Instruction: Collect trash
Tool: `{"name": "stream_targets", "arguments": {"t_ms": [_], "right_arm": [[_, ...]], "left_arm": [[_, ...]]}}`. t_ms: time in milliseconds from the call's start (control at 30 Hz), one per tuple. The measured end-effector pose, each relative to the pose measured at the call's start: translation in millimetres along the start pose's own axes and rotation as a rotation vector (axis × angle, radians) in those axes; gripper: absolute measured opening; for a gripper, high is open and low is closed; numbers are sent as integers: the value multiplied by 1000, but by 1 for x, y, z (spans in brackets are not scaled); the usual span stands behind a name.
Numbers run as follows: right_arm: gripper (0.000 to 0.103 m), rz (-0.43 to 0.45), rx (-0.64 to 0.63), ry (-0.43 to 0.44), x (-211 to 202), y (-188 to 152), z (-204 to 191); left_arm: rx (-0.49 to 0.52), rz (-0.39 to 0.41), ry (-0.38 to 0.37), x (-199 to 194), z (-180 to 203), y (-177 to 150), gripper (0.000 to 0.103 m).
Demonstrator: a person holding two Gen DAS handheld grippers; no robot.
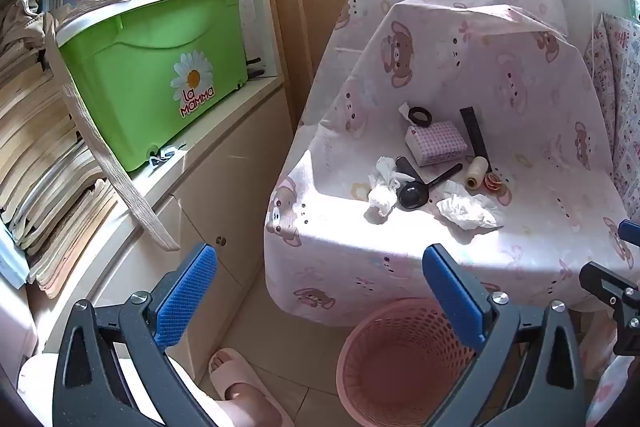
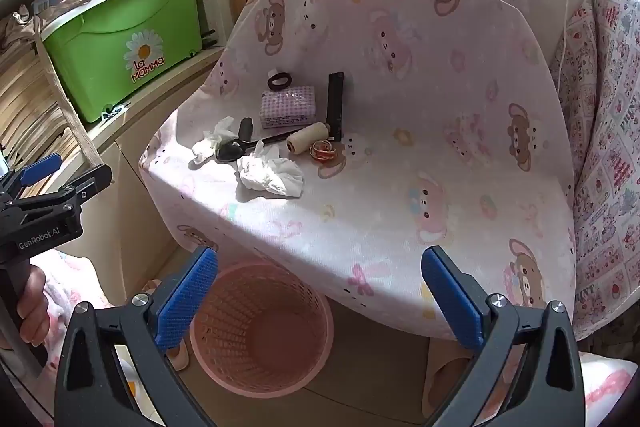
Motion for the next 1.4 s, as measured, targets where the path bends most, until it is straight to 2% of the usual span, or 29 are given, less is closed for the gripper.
{"name": "stream_targets", "arguments": {"t_ms": [100,200,333,600,800,1400], "right_arm": [[103,-1,4,-11,1,-2,3],[103,2,11,-10,-2,-1,-4],[103,19,13,8,-3,2,-6],[103,24,1,8,-2,0,-7],[103,20,-7,2,0,0,-9],[103,71,14,-4,-7,3,-3]], "left_arm": [[1,-6,0,5,-4,2,102],[24,38,34,-4,2,0,102],[27,46,36,-5,0,-2,102],[19,-13,28,5,-2,-2,102],[17,-27,31,8,-1,-4,102],[-18,11,35,-2,-10,1,102]]}}
Point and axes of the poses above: each gripper's, at about its wrist camera, not at the fingertips, and x roughly the way its jaws point, z to its right, y to its top, the point moved 3 cm from there along x, roughly the way its jaws point, and after that the axes turned 9 degrees about y, right-handed, at the moved point
